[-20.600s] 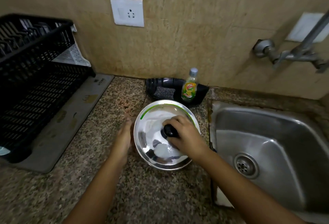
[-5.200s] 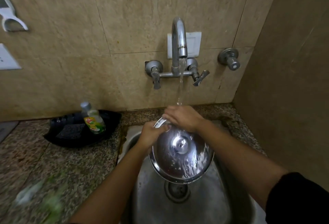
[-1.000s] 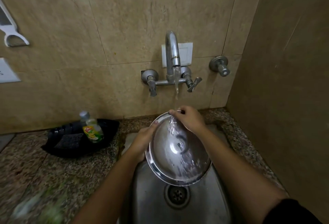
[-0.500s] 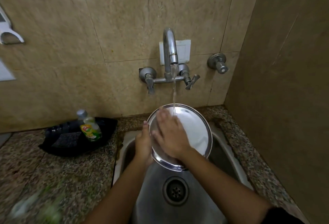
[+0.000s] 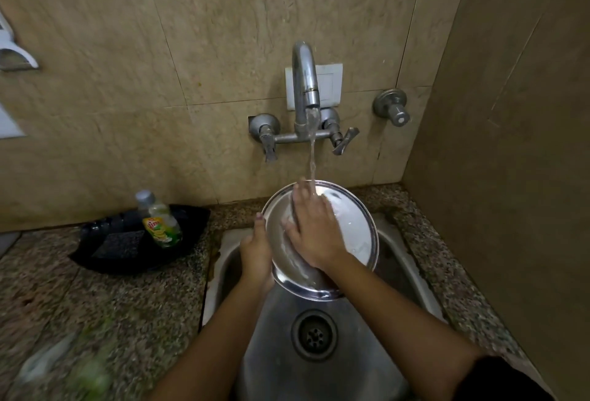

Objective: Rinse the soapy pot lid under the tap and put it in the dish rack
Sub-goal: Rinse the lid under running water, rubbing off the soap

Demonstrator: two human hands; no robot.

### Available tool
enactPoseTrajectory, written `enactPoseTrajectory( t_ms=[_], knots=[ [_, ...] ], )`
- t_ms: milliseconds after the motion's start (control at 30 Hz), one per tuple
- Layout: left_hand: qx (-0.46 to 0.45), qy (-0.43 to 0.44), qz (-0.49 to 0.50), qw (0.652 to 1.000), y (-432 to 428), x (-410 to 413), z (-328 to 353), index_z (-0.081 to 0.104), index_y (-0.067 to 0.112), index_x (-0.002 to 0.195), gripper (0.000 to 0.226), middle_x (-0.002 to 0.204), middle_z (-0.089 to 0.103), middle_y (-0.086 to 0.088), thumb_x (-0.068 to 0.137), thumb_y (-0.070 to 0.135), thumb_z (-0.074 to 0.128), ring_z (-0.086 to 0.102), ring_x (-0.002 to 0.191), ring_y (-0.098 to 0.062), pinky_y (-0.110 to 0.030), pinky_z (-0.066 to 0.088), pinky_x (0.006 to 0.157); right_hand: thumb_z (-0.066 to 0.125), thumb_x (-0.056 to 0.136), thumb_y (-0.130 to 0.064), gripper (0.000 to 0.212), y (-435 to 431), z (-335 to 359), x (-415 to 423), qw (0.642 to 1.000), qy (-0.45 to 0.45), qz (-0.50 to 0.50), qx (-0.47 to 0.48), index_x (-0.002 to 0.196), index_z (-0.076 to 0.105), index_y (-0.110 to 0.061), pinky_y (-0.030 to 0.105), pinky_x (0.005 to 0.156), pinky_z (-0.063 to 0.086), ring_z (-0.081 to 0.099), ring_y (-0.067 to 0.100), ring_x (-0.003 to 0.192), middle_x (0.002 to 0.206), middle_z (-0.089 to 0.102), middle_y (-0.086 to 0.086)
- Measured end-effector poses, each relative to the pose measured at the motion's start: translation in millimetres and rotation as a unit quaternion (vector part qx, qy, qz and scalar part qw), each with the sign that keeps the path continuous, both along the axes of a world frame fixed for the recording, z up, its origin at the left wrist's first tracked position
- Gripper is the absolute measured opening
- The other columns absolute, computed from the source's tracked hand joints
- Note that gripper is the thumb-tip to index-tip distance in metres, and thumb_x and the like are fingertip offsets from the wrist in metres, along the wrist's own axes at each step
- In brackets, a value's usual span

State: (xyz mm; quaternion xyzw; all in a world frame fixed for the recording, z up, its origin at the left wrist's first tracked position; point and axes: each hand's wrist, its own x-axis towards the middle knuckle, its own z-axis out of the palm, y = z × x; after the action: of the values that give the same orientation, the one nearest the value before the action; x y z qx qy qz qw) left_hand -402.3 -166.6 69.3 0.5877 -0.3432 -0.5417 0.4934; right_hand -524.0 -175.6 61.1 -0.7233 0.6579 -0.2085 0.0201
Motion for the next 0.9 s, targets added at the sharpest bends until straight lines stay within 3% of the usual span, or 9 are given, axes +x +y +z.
enactPoseTrajectory(
  t_ms=[100, 167, 333, 400, 533, 667, 733, 800, 900],
  knots=[
    [-0.029, -0.004, 0.017, 0.999, -4, 5, 5, 0.07, 0.01, 0.078, 0.048, 0.075, 0.071, -0.009, 0.095, 0.048, 0.045, 0.068, 0.071, -0.023, -0.028, 0.052, 0.066, 0.025, 0.099, -0.046, 0.063, 29, -8, 9, 0.991, 0.05, 0.126, 0.003, 0.153, 0.004, -0.021, 0.037, 0.12, 0.0, -0.008, 0.009, 0.147, 0.162, -0.002, -0.004],
    [-0.036, -0.001, 0.034, 0.999, -8, 11, 2, 0.068, 0.01, 0.076, 0.045, 0.076, 0.07, -0.009, 0.095, 0.045, 0.046, 0.067, 0.073, -0.025, -0.03, 0.053, 0.068, 0.023, 0.098, -0.05, 0.064, 48, -21, -7, 0.988, 0.067, 0.137, 0.018, 0.153, 0.0, -0.025, 0.037, 0.121, 0.0, -0.012, 0.007, 0.146, 0.161, -0.005, -0.008],
    [-0.032, -0.011, 0.042, 0.999, -5, 13, 2, 0.065, 0.011, 0.073, 0.045, 0.072, 0.067, -0.006, 0.096, 0.044, 0.045, 0.065, 0.071, -0.024, -0.028, 0.05, 0.06, 0.022, 0.096, -0.056, 0.073, 36, -24, -52, 0.994, 0.047, -0.087, 0.034, 0.152, -0.002, -0.015, 0.036, 0.119, -0.002, -0.007, 0.017, 0.148, 0.162, -0.003, 0.003],
    [-0.039, -0.014, 0.025, 0.999, 2, 6, 1, 0.065, 0.011, 0.069, 0.047, 0.066, 0.067, -0.004, 0.096, 0.043, 0.045, 0.064, 0.064, -0.019, -0.027, 0.05, 0.058, 0.022, 0.096, -0.055, 0.073, 14, -10, -44, 0.994, 0.033, -0.102, -0.003, 0.152, -0.001, -0.013, 0.039, 0.12, -0.001, -0.005, 0.018, 0.148, 0.162, -0.002, 0.005],
    [-0.039, -0.006, -0.002, 0.999, 1, -6, 2, 0.069, 0.011, 0.073, 0.048, 0.069, 0.071, -0.007, 0.095, 0.046, 0.045, 0.068, 0.069, -0.023, -0.029, 0.052, 0.065, 0.028, 0.098, -0.045, 0.067, 3, 4, 3, 0.998, 0.004, 0.045, -0.04, 0.152, 0.0, -0.016, 0.041, 0.121, 0.001, -0.01, 0.013, 0.147, 0.161, -0.005, 0.0],
    [-0.045, 0.009, 0.003, 0.999, -8, 1, 5, 0.071, 0.006, 0.085, 0.047, 0.078, 0.072, -0.008, 0.096, 0.044, 0.046, 0.069, 0.075, -0.021, -0.023, 0.052, 0.063, 0.029, 0.1, -0.045, 0.065, 42, -20, 4, 0.973, 0.066, 0.221, -0.02, 0.153, 0.002, -0.019, 0.034, 0.12, 0.002, -0.007, 0.009, 0.147, 0.161, -0.001, -0.003],
    [-0.046, -0.007, 0.022, 0.999, -14, 8, 7, 0.069, 0.004, 0.085, 0.045, 0.074, 0.069, -0.006, 0.096, 0.041, 0.048, 0.066, 0.07, -0.021, -0.02, 0.051, 0.057, 0.04, 0.097, -0.043, 0.069, 58, -34, -23, 0.961, 0.125, 0.247, -0.021, 0.153, 0.005, -0.02, 0.034, 0.12, 0.006, -0.002, 0.01, 0.148, 0.162, 0.004, -0.003],
    [-0.036, -0.012, 0.034, 0.999, -22, 17, 2, 0.068, 0.005, 0.079, 0.044, 0.073, 0.068, -0.006, 0.094, 0.043, 0.051, 0.064, 0.074, -0.025, -0.026, 0.052, 0.064, 0.054, 0.092, -0.023, 0.069, 67, -42, -49, 0.962, 0.138, 0.233, -0.045, 0.151, 0.019, -0.019, 0.038, 0.117, 0.025, 0.016, 0.015, 0.147, 0.159, 0.021, 0.0],
    [-0.014, 0.006, 0.015, 1.0, -23, 20, -2, 0.068, 0.01, 0.075, 0.04, 0.08, 0.069, -0.01, 0.094, 0.041, 0.051, 0.065, 0.078, -0.028, -0.036, 0.052, 0.077, 0.043, 0.096, -0.018, 0.047, 64, -44, -73, 0.961, 0.121, 0.223, -0.106, 0.144, 0.039, -0.018, 0.041, 0.107, 0.04, 0.036, 0.017, 0.139, 0.15, 0.04, -0.001]
  ],
)
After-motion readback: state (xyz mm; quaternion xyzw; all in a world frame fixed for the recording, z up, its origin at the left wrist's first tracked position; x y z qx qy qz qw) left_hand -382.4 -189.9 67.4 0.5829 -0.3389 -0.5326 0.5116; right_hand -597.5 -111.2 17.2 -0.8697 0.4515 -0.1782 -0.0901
